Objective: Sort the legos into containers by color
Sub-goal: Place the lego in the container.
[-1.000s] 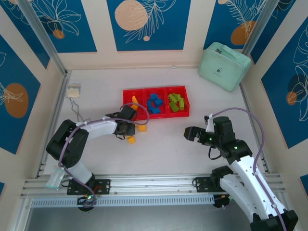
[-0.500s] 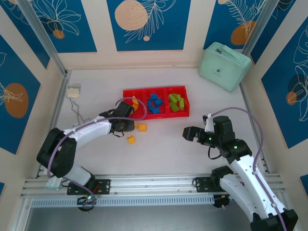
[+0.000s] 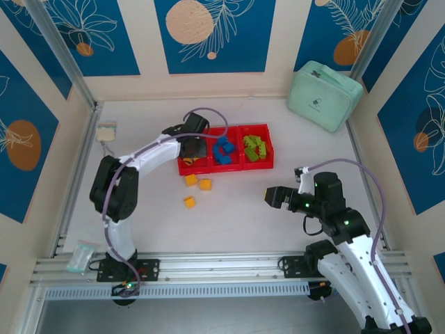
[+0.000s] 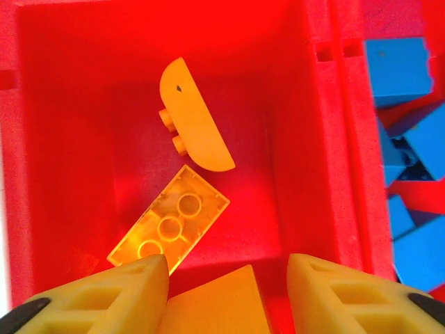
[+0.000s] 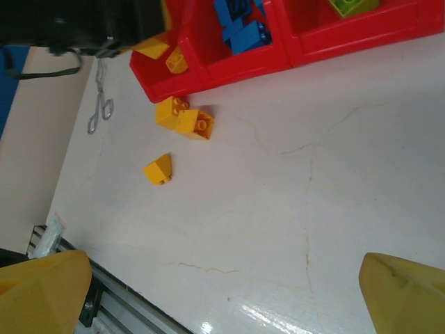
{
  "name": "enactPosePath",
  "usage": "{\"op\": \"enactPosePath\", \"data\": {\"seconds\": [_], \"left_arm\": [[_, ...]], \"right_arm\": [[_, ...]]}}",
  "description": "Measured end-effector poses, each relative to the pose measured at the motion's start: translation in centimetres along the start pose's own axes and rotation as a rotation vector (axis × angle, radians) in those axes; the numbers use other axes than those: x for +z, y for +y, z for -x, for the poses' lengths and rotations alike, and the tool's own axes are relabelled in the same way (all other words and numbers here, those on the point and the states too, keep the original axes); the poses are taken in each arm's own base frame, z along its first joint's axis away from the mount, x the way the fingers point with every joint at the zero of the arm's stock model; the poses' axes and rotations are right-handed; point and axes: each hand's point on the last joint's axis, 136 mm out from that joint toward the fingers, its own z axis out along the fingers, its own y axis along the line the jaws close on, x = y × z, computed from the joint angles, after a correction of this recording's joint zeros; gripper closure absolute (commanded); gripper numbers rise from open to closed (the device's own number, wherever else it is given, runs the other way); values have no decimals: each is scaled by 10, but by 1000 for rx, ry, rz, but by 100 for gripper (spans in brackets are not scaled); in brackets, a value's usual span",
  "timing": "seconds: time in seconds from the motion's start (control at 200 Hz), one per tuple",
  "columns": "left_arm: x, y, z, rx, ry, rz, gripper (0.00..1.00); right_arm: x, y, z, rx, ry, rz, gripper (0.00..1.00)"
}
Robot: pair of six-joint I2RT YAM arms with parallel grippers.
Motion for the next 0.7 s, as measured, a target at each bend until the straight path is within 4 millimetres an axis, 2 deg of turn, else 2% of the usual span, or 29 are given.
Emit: {"op": "enactPosePath", "data": {"seconds": [0.05, 0.125, 0.365, 0.495, 0.62, 0.7], "left_arm": [[7, 0, -4, -3, 17, 6, 39], [6, -1, -2, -6, 21, -6, 31], [-1, -6, -1, -9, 18, -51, 21], [-24, -2, -9, 5, 4, -82, 16], [-60, 4, -13, 6, -46, -124, 13], [-82, 11, -23, 1, -77, -147, 12]], "right_arm": [[-1, 2, 0, -4, -1, 9, 1], [-1, 3, -1, -7, 3, 15, 1], [1, 4, 1, -8, 31, 4, 1], [2, 6, 6, -12, 35, 2, 1], [5, 4, 5, -4, 49, -6, 1], [7, 3, 4, 0, 58, -10, 1]]}}
